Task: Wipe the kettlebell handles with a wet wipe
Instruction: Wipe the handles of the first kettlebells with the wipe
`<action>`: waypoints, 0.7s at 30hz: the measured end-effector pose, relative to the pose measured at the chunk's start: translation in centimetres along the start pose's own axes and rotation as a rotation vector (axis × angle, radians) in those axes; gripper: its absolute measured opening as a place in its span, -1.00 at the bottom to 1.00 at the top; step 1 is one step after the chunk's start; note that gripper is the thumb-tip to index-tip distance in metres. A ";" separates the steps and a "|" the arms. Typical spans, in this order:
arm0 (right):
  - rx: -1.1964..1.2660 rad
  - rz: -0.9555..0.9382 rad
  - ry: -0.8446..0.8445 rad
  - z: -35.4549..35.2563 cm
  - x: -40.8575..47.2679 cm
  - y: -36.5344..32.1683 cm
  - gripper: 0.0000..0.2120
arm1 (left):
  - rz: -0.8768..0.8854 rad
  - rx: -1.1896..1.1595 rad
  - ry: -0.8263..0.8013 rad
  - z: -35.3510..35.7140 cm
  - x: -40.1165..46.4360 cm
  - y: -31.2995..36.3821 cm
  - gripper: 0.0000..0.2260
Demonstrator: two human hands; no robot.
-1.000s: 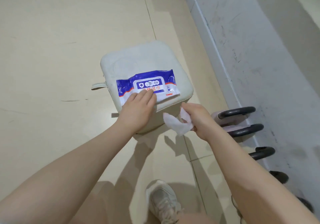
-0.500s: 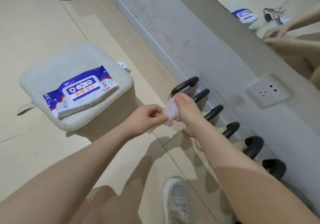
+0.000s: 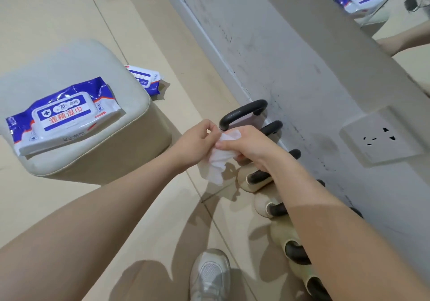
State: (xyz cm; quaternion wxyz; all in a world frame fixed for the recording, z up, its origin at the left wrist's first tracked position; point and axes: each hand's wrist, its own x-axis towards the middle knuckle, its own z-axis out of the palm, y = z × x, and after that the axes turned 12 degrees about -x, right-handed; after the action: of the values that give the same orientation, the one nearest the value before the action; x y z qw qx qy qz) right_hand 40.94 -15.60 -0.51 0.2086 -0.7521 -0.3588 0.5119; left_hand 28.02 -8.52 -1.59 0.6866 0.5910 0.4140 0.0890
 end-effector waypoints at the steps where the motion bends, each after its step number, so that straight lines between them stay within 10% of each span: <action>1: -0.053 0.019 0.017 -0.1 0.5 -0.1 -0.76 | -0.004 0.015 0.007 -0.1 0.4 0.1 -0.87; 14: 0.747 0.241 0.197 0.0 3.8 1.9 -0.84 | -0.181 0.405 -0.152 -2.7 5.9 1.1 -0.78; 21: 0.589 0.268 0.842 -1.1 5.8 0.7 -0.79 | 0.002 0.215 0.032 -1.4 12.1 -1.3 -0.71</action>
State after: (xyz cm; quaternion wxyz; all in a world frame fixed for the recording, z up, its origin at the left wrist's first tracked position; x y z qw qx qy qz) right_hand 43.42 -11.63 -4.11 0.4698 -0.8413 0.0140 0.2669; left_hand 34.31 -0.46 -8.30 0.6122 0.6602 0.4317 0.0541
